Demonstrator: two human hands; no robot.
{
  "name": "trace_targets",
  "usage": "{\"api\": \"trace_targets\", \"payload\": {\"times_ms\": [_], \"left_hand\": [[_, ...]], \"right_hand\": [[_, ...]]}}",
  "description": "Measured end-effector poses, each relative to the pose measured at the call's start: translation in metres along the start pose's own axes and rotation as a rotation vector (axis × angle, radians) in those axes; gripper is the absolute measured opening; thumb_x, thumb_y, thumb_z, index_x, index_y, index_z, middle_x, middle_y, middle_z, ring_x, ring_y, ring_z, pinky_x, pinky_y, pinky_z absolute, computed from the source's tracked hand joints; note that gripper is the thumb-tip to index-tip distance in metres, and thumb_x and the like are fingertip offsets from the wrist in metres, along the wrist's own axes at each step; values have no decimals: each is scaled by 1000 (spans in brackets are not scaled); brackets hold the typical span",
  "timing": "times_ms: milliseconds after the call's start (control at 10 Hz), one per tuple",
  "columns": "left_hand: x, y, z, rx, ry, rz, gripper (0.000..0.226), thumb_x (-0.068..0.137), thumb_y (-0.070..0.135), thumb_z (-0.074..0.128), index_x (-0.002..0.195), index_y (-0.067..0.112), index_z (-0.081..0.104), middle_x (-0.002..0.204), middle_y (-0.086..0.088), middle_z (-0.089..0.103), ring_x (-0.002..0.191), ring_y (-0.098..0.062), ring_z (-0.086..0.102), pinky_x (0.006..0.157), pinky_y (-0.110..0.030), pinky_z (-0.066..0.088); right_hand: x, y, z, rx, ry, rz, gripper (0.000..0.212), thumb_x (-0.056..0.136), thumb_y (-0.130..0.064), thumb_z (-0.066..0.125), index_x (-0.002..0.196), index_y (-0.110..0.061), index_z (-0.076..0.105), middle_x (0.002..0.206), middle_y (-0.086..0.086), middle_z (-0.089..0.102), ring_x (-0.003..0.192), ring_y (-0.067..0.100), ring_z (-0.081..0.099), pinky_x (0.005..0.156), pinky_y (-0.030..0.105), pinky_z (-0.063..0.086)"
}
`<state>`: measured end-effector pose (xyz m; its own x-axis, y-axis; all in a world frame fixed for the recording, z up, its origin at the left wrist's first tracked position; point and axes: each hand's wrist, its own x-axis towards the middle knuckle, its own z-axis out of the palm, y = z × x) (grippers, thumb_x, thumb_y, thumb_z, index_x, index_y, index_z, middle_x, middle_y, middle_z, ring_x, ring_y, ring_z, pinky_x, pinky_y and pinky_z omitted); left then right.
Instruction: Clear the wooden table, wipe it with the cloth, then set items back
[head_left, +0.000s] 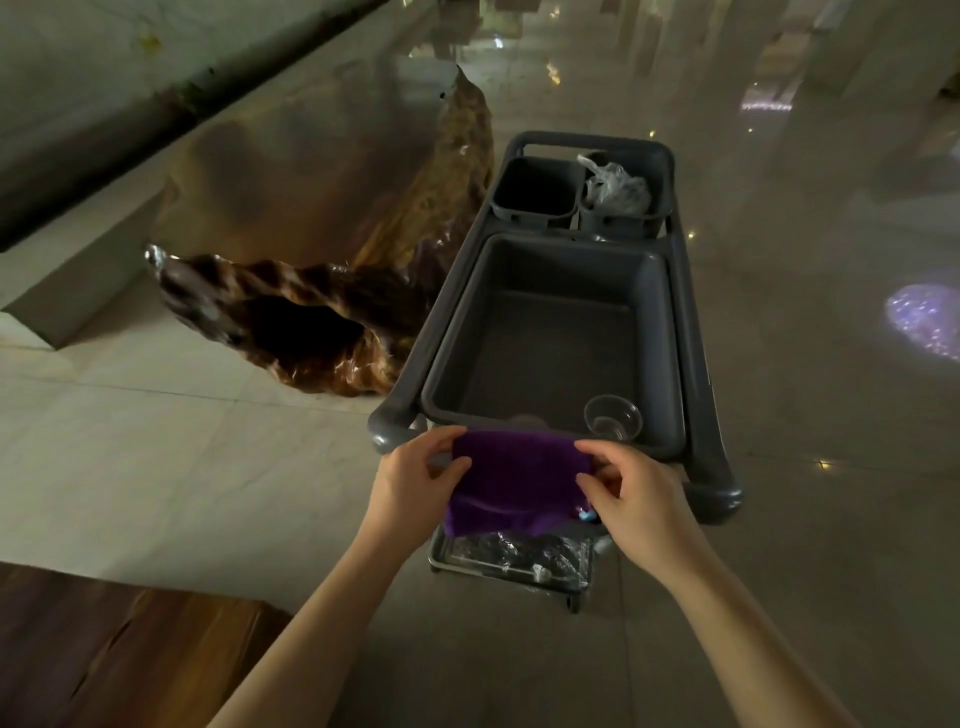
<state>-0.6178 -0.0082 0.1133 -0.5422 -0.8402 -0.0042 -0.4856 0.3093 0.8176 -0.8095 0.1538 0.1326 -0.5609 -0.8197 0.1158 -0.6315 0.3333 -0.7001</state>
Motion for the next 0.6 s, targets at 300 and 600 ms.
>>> {"api": "trace_targets", "payload": {"times_ms": [300, 600], "left_hand": [[1, -4, 2, 443, 13, 297, 43, 88, 24, 73, 130, 22, 64, 124, 3, 60, 97, -15, 66, 82, -34, 61], [0, -6, 6, 627, -57, 345, 57, 90, 38, 69, 143, 26, 50, 145, 5, 48, 127, -21, 44, 106, -39, 44]], "right_hand": [[-3, 0, 14, -286, -87, -91, 54, 84, -33, 77, 132, -13, 62, 110, -2, 53, 93, 11, 55, 93, 23, 43], [-8, -13, 9, -468, -83, -70, 51, 89, -37, 71, 134, -16, 61, 123, 4, 49, 110, 22, 56, 100, 36, 46]]}}
